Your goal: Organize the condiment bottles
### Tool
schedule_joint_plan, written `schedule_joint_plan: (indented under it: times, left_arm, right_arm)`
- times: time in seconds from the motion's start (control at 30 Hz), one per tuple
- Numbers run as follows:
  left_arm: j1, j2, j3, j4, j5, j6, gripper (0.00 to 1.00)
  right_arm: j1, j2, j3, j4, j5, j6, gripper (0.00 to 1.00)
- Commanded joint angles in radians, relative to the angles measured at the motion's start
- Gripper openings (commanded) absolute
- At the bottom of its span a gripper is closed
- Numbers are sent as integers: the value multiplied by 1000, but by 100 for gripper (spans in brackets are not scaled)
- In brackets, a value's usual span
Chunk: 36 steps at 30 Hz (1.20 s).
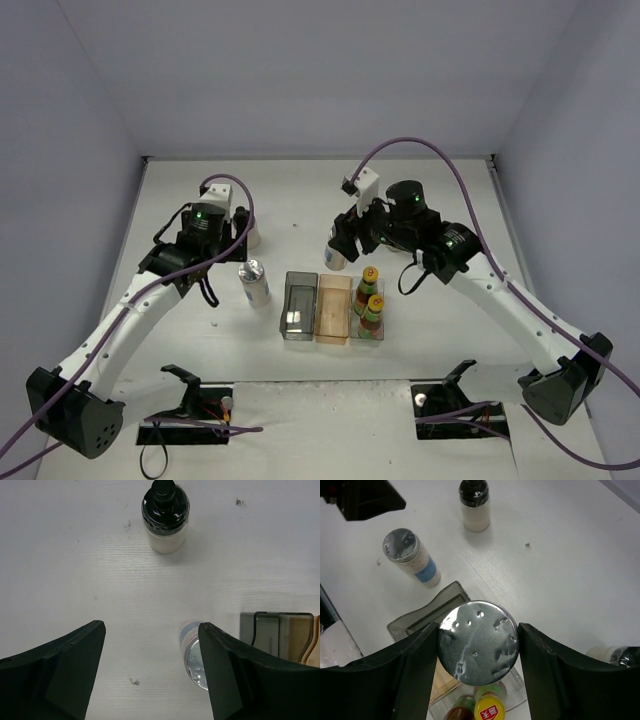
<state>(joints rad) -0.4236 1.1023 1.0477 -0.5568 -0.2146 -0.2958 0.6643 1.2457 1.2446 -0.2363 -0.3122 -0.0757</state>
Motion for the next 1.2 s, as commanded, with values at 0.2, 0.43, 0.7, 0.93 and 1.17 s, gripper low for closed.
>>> schedule_joint_plan:
  times: [0.2, 0.43, 0.7, 0.93, 1.17]
  left_arm:
    - [36, -47, 5, 92, -3, 11, 75]
    - [46, -42, 2, 95, 7, 9, 75]
    - [52, -47, -8, 98, 11, 11, 75]
    - [54, -48, -12, 101, 21, 11, 75]
    - [55, -48, -14, 103, 32, 11, 75]
  right_arm:
    - [75, -77, -43, 15, -134, -62, 0]
    - [167, -83, -105, 20, -119, -68, 0]
    - [213, -78, -180, 52, -99, -58, 0]
    - [213, -68, -244, 92, -114, -45, 0]
    - [215, -45, -280, 109, -156, -33, 5]
